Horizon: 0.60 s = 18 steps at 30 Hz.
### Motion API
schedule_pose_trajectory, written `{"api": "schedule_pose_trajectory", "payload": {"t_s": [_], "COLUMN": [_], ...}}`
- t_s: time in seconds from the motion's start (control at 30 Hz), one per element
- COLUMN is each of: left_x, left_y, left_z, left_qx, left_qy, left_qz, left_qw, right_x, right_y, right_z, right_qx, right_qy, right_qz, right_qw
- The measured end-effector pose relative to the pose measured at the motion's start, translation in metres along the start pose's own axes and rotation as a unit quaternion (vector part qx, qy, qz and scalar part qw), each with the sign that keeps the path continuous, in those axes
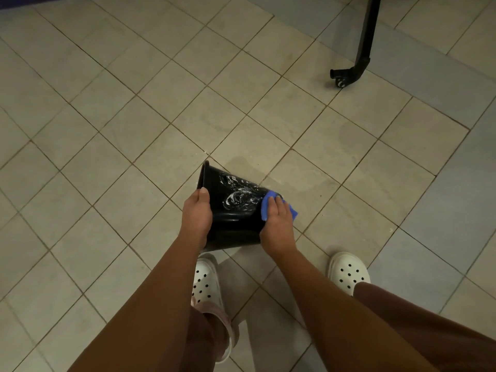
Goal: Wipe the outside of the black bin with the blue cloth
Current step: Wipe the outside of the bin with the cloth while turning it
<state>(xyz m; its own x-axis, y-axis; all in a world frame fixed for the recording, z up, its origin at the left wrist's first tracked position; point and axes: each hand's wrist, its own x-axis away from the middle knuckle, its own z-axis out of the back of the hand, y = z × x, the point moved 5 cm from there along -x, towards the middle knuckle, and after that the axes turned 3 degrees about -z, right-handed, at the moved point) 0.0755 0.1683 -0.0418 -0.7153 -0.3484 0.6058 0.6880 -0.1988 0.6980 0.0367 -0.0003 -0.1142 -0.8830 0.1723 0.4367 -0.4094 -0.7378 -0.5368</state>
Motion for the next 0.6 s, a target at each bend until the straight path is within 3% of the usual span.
{"api": "schedule_pose_trajectory", "payload": {"t_s": [0.1, 0.23, 0.3, 0.37, 0.47, 0.6], "left_x": [0.0, -0.001, -0.002, -0.002, -0.004, -0.005], "left_y": [0.001, 0.001, 0.0, 0.0, 0.0, -0.001], "left_z": [-0.002, -0.002, 0.0, 0.001, 0.001, -0.001], "left_qx": [-0.007, -0.002, -0.003, -0.011, -0.017, -0.015], "left_qy": [0.001, 0.011, 0.014, 0.012, 0.008, 0.008], "left_qz": [-0.018, -0.013, -0.005, -0.007, -0.022, -0.036], "left_qw": [1.0, 1.0, 1.0, 1.0, 1.0, 0.999], "right_x": [-0.015, 0.009, 0.029, 0.04, 0.023, -0.002], "right_y": [0.016, 0.016, 0.008, -0.001, -0.003, 0.013], "right_z": [0.011, 0.004, -0.006, -0.013, -0.007, 0.004], "right_qx": [-0.056, -0.09, -0.065, -0.035, 0.004, -0.023], "right_qy": [-0.02, 0.019, 0.043, 0.06, 0.034, -0.015], "right_qz": [-0.047, -0.098, -0.076, -0.001, 0.06, 0.004], "right_qw": [0.997, 0.991, 0.994, 0.998, 0.998, 1.0]}}
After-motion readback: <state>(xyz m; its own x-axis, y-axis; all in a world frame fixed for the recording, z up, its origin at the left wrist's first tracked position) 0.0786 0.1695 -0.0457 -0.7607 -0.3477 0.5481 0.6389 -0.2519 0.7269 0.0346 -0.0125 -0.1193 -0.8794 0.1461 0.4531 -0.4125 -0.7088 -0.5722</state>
